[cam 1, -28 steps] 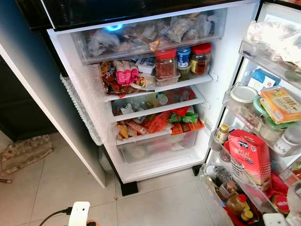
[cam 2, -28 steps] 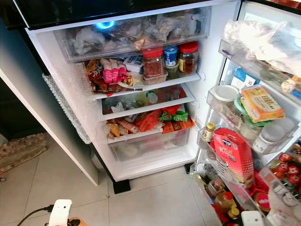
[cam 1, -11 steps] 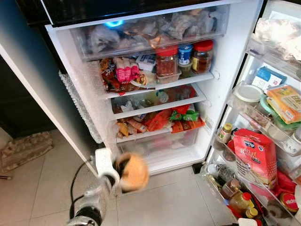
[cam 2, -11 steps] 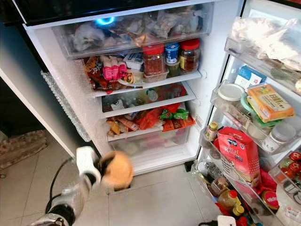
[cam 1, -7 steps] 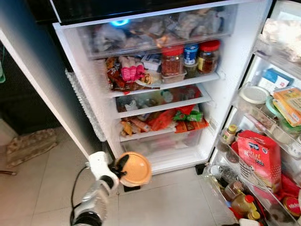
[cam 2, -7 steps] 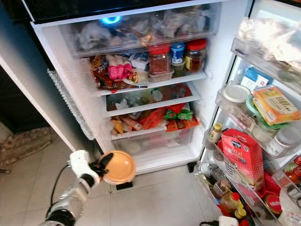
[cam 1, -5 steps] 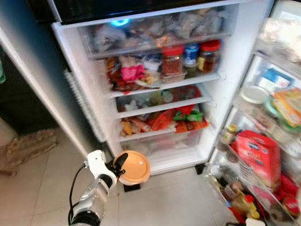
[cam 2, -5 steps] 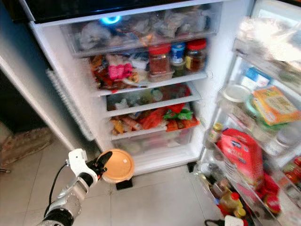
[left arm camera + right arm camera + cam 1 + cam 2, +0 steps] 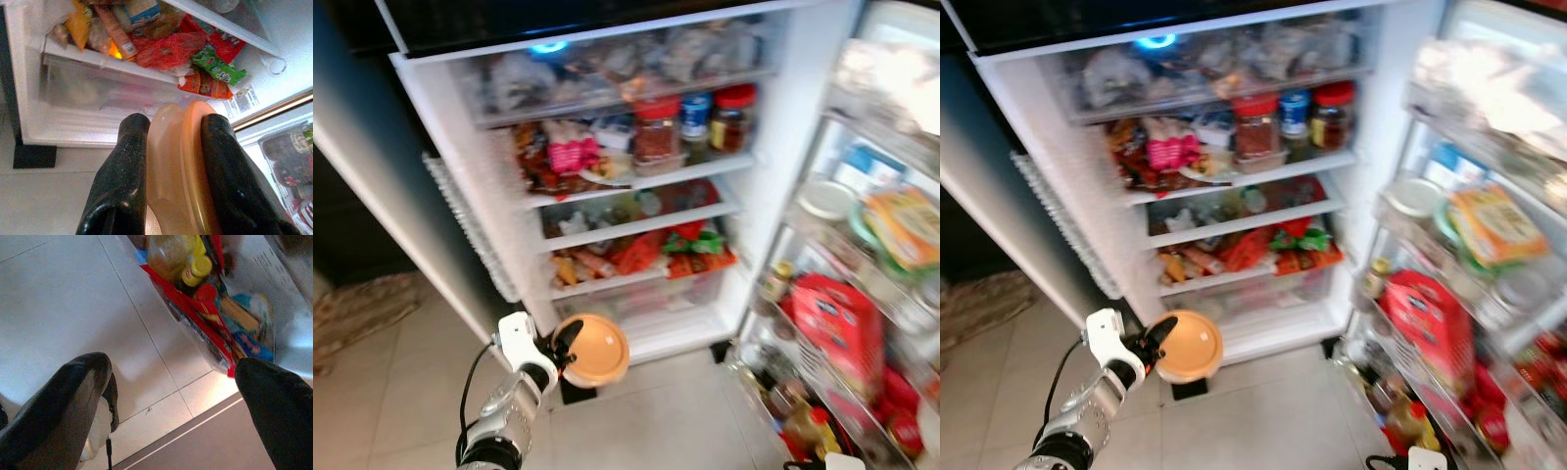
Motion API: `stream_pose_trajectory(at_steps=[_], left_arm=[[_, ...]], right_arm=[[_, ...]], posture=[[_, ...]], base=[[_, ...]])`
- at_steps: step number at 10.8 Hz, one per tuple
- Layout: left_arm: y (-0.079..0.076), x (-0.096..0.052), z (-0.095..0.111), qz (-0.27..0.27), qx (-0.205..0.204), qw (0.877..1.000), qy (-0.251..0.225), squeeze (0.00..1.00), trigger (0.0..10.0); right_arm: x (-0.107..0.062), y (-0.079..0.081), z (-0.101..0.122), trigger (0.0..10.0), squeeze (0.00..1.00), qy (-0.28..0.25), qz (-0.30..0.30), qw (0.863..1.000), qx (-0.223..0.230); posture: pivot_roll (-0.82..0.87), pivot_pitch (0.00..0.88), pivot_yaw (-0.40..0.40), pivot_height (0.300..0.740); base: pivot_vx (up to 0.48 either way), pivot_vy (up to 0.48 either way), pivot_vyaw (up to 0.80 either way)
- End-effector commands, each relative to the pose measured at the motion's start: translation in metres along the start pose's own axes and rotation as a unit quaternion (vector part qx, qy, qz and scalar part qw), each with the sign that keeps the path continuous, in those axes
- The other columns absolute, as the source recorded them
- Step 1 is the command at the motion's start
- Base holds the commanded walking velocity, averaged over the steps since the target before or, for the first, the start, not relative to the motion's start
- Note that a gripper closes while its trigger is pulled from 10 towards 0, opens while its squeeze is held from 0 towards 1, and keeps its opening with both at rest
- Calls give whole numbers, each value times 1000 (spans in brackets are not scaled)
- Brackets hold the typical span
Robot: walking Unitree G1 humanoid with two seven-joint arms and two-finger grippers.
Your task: Restocking fridge
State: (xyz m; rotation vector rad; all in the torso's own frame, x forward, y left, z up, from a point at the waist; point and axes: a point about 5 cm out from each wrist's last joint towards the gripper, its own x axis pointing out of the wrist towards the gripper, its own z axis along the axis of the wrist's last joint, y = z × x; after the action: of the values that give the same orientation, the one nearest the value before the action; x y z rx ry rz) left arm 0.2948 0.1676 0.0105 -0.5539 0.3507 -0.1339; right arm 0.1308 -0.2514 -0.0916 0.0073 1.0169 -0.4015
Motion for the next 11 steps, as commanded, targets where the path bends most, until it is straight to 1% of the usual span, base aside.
stream_pose_trajectory(at_steps=[1, 3, 4, 7, 8, 11], left_arm=[[5, -2, 2, 2, -3, 1000, 1, 0, 10000], [9, -3, 1, 5, -4, 1000, 3, 0, 10000], [9, -3, 1, 4, -3, 1000, 4, 0, 10000], [13, -5, -2, 4, 0, 1000, 11, 0, 10000], [14, -6, -3, 4, 1, 1000, 13, 0, 10000], [14, -5, -3, 2, 5, 1000, 16, 0, 10000]], right_arm=[[-1, 3, -3, 10000, 0, 2, 3, 1000, -5], [-1, 2, -3, 10000, 0, 4, 2, 1000, -4], [-1, 1, -4, 10000, 0, 7, 1, 1000, -18], [-1, 1, -5, 10000, 0, 7, -6, 1000, -11], [-1, 1, -5, 10000, 0, 6, -5, 1000, -13], [-1, 3, -5, 10000, 0, 6, -2, 1000, -22]], posture=[[-8, 16, 66, 740], [-9, 16, 66, 740], [-8, 20, 64, 740], [-7, 20, 65, 740], [-9, 21, 67, 740], [-7, 20, 68, 740]], base=[[244, 0, 0], [324, 0, 0], [356, 0, 0], [374, 0, 0], [398, 0, -606], [407, 0, 0]])
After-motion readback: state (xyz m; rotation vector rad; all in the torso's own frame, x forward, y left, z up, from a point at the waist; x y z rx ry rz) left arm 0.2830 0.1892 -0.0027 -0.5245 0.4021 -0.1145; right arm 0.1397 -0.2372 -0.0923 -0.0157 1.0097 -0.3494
